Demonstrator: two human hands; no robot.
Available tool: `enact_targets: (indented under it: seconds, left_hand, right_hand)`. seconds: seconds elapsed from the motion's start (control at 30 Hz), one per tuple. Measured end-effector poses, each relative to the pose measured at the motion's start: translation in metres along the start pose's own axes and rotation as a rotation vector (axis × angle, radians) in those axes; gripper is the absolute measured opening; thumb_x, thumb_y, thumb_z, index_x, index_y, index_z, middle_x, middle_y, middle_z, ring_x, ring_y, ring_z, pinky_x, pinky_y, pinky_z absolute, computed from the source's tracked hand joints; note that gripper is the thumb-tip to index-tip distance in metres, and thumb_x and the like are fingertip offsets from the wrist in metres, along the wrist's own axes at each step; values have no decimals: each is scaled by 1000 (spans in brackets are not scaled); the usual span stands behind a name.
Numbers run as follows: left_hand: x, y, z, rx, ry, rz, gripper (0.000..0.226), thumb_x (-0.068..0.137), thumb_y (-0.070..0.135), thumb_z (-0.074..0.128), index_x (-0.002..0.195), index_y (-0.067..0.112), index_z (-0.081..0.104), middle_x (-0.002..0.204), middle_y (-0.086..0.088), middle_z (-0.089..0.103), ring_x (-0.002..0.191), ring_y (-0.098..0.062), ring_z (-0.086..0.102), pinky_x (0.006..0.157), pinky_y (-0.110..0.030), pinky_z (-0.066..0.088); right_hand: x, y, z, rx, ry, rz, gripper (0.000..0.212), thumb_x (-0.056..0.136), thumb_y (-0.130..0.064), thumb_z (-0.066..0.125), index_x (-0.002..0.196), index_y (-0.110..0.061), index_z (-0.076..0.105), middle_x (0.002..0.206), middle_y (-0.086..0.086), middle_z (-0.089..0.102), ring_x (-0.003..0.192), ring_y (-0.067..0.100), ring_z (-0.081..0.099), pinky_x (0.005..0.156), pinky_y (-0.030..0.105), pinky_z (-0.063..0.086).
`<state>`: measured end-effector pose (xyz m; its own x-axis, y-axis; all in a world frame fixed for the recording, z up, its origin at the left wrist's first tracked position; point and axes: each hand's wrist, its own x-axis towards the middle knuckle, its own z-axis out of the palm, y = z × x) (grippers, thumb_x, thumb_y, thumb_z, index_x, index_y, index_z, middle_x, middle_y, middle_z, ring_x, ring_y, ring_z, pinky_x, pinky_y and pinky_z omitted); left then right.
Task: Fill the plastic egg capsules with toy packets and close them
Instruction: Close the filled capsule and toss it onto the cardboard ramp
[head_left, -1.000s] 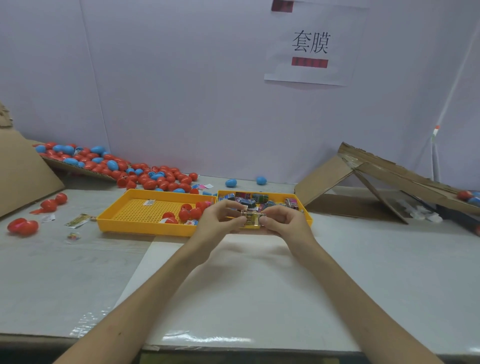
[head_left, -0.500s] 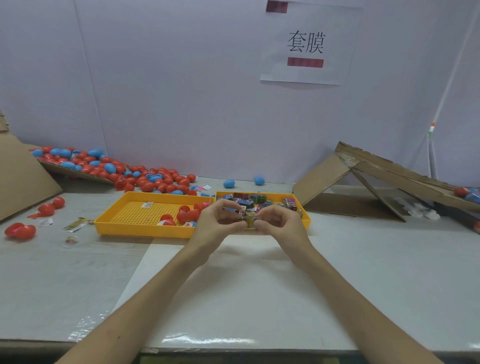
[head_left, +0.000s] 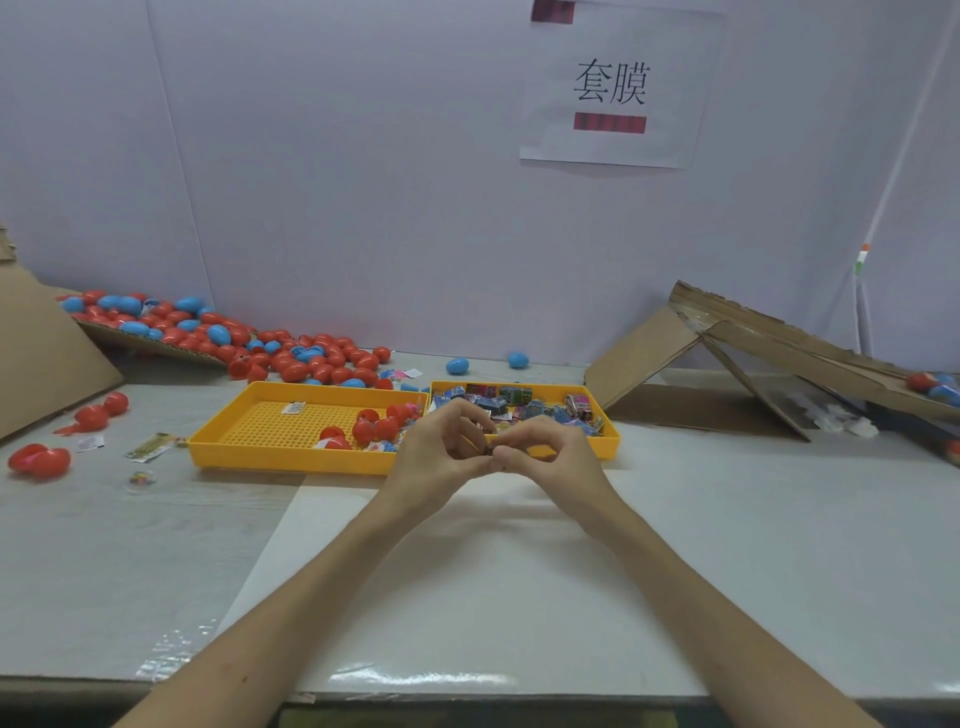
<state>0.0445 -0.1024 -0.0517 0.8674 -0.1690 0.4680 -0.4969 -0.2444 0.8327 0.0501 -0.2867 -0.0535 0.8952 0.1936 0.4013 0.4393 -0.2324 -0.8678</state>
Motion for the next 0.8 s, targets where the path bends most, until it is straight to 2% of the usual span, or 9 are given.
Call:
enact_targets:
  seconds: [0.07,0.13,0.23,0.3,0.4,0.47,0.53,0.67,0.8]
  left_hand:
    - [0,0,0,2,-17,-1,35,75,10,89,100,19,65,76,0,67,62,-10,62,61,-25,54]
    - [1,0,0,-21,-38,-18,37,75,6,88,102,17,65,75,2,66,62,-12,60,62,-26,53]
    - [2,1,-2,-67,-56,-44,36,75,2,87,103,14,66,75,-1,66,67,-12,61,67,-28,54]
    - [3,1,-4,-107,-58,-64,36,76,2,87,104,12,67,75,-3,65,70,-13,62,71,-29,56]
    - [3,0,-4,-147,-83,-76,36,77,1,86,106,12,67,74,-2,66,72,-15,64,74,-32,58]
    - [2,-1,-3,-168,-106,-81,36,78,3,86,107,13,67,73,-2,67,72,-16,65,74,-32,58]
    - [2,-1,-3,-198,-117,-104,35,78,5,86,106,15,68,71,-3,67,71,-17,67,73,-29,60]
    - [5,-2,-4,-294,-170,-187,36,79,1,83,108,19,69,68,-1,65,71,-17,67,72,-25,57]
    - [5,-2,-6,-438,-210,-250,31,80,4,82,105,20,72,71,-4,62,73,-20,65,74,-28,57]
  right_hand:
    - [0,0,-2,-13,-12,4,9,84,-16,80,83,-24,76,104,-6,67,103,6,64,85,30,55]
    - [0,-1,-2,48,-59,18,14,86,-9,77,79,-20,72,108,2,70,104,14,67,85,33,57]
    - [-1,-4,-2,150,-99,27,17,87,-1,73,80,-11,62,94,8,72,87,15,69,74,25,53]
    - [-2,-6,-3,196,-115,38,10,85,-8,73,86,-10,64,83,2,70,79,11,66,71,23,51]
    - [-3,-8,-3,233,-161,52,15,84,-15,75,97,-9,69,80,-1,72,75,10,66,68,19,51]
    - [-4,-8,-2,213,-183,62,8,84,-14,79,87,-12,72,77,2,71,70,11,63,65,20,49]
    - [-3,-8,-2,235,-185,98,11,80,-19,81,76,-14,71,72,7,69,66,14,59,62,22,47]
    - [-2,-10,-7,376,-248,215,11,80,-24,77,73,-18,71,78,8,69,74,19,65,69,29,51]
    - [-1,-11,-7,431,-270,234,9,83,-20,78,77,-17,72,83,8,70,80,23,69,73,33,55]
